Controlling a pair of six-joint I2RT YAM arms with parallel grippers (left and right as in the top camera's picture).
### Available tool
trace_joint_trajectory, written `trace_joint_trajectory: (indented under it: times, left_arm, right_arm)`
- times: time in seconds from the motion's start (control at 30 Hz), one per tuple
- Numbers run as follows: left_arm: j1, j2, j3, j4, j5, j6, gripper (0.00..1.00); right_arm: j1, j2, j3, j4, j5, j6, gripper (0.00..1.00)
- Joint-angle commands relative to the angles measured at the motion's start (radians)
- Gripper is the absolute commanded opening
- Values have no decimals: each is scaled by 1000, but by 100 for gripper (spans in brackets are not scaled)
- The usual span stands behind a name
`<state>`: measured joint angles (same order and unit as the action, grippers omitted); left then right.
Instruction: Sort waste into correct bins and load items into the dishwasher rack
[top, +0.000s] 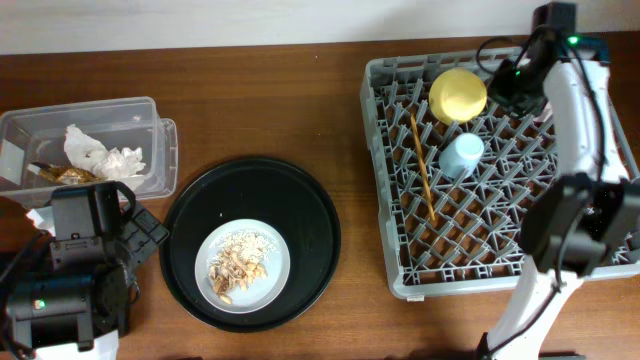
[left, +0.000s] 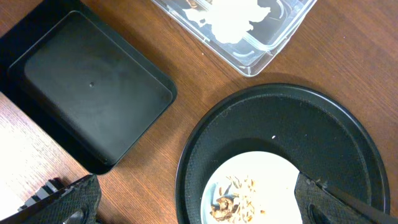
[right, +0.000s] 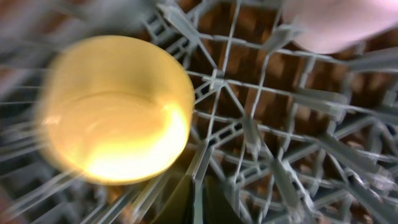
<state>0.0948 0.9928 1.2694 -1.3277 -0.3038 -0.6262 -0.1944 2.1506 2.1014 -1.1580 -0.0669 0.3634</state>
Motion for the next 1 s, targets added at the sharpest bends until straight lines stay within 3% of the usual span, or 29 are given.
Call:
trace_joint_trajectory:
  times: [0.0,0.03,0.1,0.2,0.23,0.27,0.33,0.57,0.7,0.97]
  left_arm:
    - [6,1,11,2,-7,-10,99]
    - [6,1,11,2,-7,-10,99]
    - [6,1,11,2,-7,-10,99]
    - [6,1,11,2,-7,-10,99]
    - [6,1,11,2,-7,-10,99]
    - [6,1,11,2,-7,-10,99]
    - [6,1,11,2,-7,-10,99]
    - [6,1,11,2,-7,-10,99]
    - [6,1,11,2,-7,-10,99]
    - [6,1,11,2,-7,-10,99]
  right_arm:
    - [5,-177,40,-67,11,11,29]
    - [5,-226,40,-108,8,11,50]
    - [4,-274,40,-139,-2,11,68]
    - [5,-344,40,-152,-26,7,79]
    - [6,-355,40,-144,-26,8,75]
    - [6,-355,40,-135,-25,7,56]
    - [6,-334,40,-121,-14,8,4]
    - [10,-79,40,122,-17,7,4]
    - [39,101,40,334,-202,-105,4]
    - [104,221,40,448,-209,-105,4]
